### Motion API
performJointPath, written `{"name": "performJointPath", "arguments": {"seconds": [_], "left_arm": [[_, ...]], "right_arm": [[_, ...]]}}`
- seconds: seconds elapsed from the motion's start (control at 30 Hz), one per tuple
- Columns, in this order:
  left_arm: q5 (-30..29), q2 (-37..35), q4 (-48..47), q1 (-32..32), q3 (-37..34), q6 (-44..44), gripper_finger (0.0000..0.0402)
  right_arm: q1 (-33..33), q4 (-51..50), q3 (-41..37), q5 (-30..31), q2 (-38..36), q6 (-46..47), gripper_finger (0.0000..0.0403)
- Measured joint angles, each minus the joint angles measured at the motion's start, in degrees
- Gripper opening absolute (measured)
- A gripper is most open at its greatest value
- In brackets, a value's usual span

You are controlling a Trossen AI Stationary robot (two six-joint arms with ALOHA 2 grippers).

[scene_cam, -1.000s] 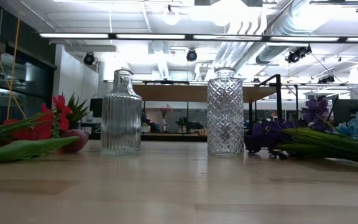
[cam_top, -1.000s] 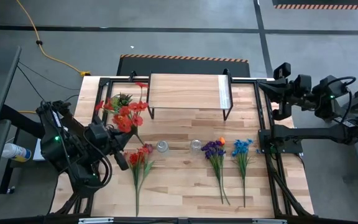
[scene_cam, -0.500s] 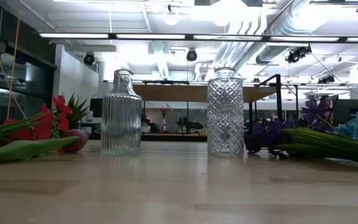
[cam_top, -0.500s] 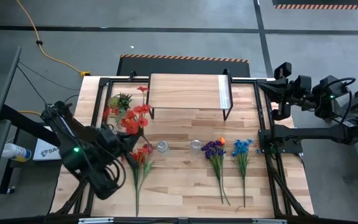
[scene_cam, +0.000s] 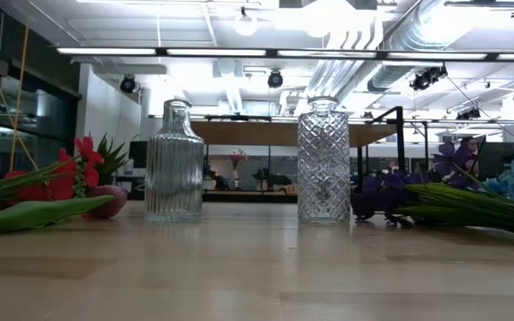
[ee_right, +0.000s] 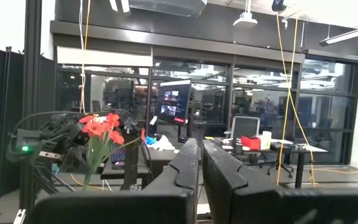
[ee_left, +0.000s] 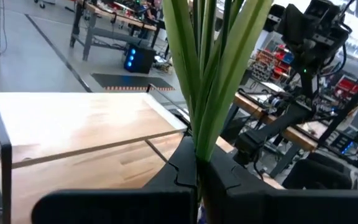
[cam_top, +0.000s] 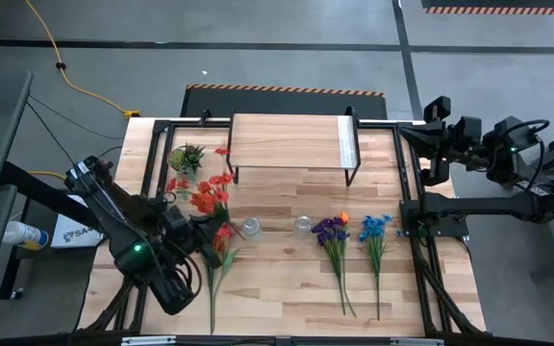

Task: Pick and place flowers into a vace then onto a shelf
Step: Put the left orange flowers into the right transparent vase

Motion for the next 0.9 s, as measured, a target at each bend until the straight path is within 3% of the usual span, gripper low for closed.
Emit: {"name": "performJointPath", "arguments": {"seconds": [0.23, 0.47, 0.57, 0.67, 0.8, 0.9], "left_arm": [[-3.3, 0.0, 1.1, 0.0, 0.0, 0.2, 0.0035], [-1.9, 0.0, 4.4, 0.4, 2.0, 4.7, 0.0035], [1.0, 0.0, 15.6, 2.3, 2.3, 17.8, 0.0035], [6.0, 0.0, 32.2, 6.2, 2.3, 37.5, 0.0035], [15.0, 0.5, 54.7, 13.2, 1.5, 62.5, 0.0035], [25.4, 0.6, 69.0, 18.5, 0.6, 76.6, 0.0035]], "right_arm": [[0.0, -0.2, 0.0, 0.0, 0.1, 0.6, 0.0012], [0.0, -0.6, 0.0, 1.9, 0.9, 1.1, 0.0012], [0.0, -2.0, 0.0, 5.0, 1.5, -0.6, 0.0012], [0.0, -4.5, 0.0, 7.4, 1.9, -3.2, 0.0012], [0.0, -8.9, 0.0, 8.0, 1.9, -5.7, 0.0012], [0.0, -13.6, 0.0, 7.7, 1.4, -6.0, 0.0012]]}}
